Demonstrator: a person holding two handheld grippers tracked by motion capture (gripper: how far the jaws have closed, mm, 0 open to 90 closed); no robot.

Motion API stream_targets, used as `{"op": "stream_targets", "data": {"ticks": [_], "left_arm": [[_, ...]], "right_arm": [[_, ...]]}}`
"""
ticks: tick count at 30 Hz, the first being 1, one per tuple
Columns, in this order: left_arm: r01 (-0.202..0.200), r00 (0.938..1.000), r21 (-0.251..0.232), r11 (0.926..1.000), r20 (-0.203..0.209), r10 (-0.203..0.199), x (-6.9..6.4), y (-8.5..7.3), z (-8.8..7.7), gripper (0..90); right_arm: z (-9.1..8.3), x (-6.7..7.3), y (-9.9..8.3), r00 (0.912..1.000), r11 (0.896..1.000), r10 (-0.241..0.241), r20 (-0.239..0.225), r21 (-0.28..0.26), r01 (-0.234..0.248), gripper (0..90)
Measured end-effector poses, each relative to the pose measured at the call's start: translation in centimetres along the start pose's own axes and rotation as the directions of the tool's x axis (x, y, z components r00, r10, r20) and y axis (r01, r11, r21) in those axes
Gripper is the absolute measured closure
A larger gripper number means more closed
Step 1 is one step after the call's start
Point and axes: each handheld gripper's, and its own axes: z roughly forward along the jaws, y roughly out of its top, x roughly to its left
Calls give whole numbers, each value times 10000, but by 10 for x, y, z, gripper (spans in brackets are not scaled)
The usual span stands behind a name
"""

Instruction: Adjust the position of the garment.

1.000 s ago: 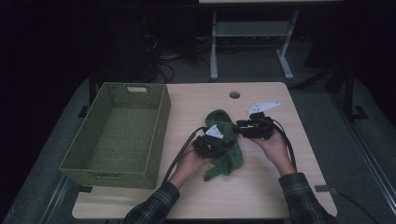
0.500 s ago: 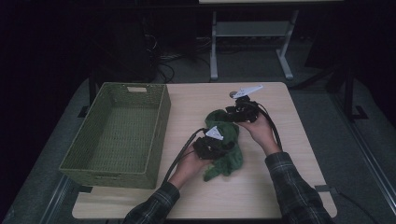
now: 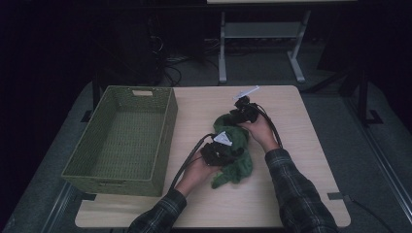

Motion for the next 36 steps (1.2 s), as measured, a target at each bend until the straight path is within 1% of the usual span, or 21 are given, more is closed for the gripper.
{"op": "stream_targets", "data": {"ticks": [1, 2, 4, 6, 9, 11, 12, 13, 14, 15, 17, 20, 22, 24, 25, 26, 28, 32, 34, 35, 36], "left_arm": [[-24, 10000, 7, 10000, -13, 24, 0, 0, 0, 900], [-37, 10000, 17, 10000, -14, 37, -1, 0, 0, 900], [-85, 10000, 35, 10000, -25, 86, -1, 0, 0, 900], [-44, 10000, 26, 10000, -8, 44, 0, 0, 0, 900], [-12, 10000, 16, 10000, -14, 12, -1, 0, 1, 900], [-114, 9999, 90, 9999, -69, 115, -1, 0, 0, 900], [-51, 10000, 17, 10000, -53, 51, -1, 0, 1, 900], [-185, 9998, 133, 9997, -80, 186, -1, 0, 1, 900], [-55, 10000, 41, 10000, -72, 55, -2, 0, 1, 900], [-60, 10000, 37, 10000, -51, 60, -2, 0, 2, 900], [-170, 9998, 105, 9998, -92, 171, -2, 0, 2, 900], [-176, 9998, 60, 9998, -118, 177, -2, 0, 2, 900], [-224, 9996, 79, 9997, -155, 225, -2, 0, 2, 900], [-135, 9998, -11, 9999, -158, 135, -3, 0, 3, 900], [-273, 9993, 42, 9996, -246, 274, -3, 0, 2, 900], [-176, 9996, 56, 9998, -203, 178, -4, 0, 3, 900], [-184, 9996, 42, 9998, -229, 185, -4, -1, 2, 900], [-120, 9997, 4, 9999, -211, 120, -4, -1, 2, 900], [-17, 9997, -185, 9998, -257, 12, -5, -2, 2, 900], [-84, 9996, -109, 9999, -256, 81, -4, -2, 1, 900], [54, 9996, -305, 9995, -275, -63, -4, -3, 2, 900]], "right_arm": [[2, 0, 0, 10000, 10000, 84, -52, 47, -84, 647], [3, -1, 0, 9999, 10000, 58, -150, 69, -57, 689], [4, -1, 2, 9998, 9998, 73, -169, 181, -70, 798], [0, -1, 3, 9999, 9999, 30, -132, 149, -28, 834], [-12, 1, 7, 9998, 9999, -111, -154, -75, 110, 845], [-23, 2, 8, 9996, 9995, -192, -190, -239, 188, 847], [-28, 3, 8, 9993, 9987, -327, -194, -390, 320, 848], [-35, 6, 9, 9993, 9985, -322, -176, -449, 313, 848], [-41, 8, 9, 9989, 9975, -413, -217, -579, 400, 849], [-48, 10, 8, 9987, 9966, -438, -245, -707, 420, 849], [-60, 14, 7, 9979, 9945, -626, -162, -850, 610, 850], [-79, 20, 5, 9977, 9936, -662, -174, -926, 643, 851], [-92, 23, 2, 9970, 9902, -775, -53, -1169, 763, 853], [-104, 27, -3, 9970, 9888, -770, -56, -1286, 757, 853], [-109, 30, -5, 9969, 9875, -774, -128, -1387, 749, 854], [-114, 33, -7, 9962, 9861, -844, -209, -1454, 805, 854], [-122, 40, -12, 9944, 9832, -1030, -256, -1538, 979, 854], [-133, 54, -22, 9924, 9823, -1188, -331, -1498, 1126, 854], [-137, 59, -27, 9906, 9812, -1313, -376, -1474, 1245, 854], [-139, 62, -30, 9900, 9801, -1361, -375, -1509, 1290, 854], [-140, 65, -33, 9899, 9806, -1350, -440, -1496, 1270, 854]]}}
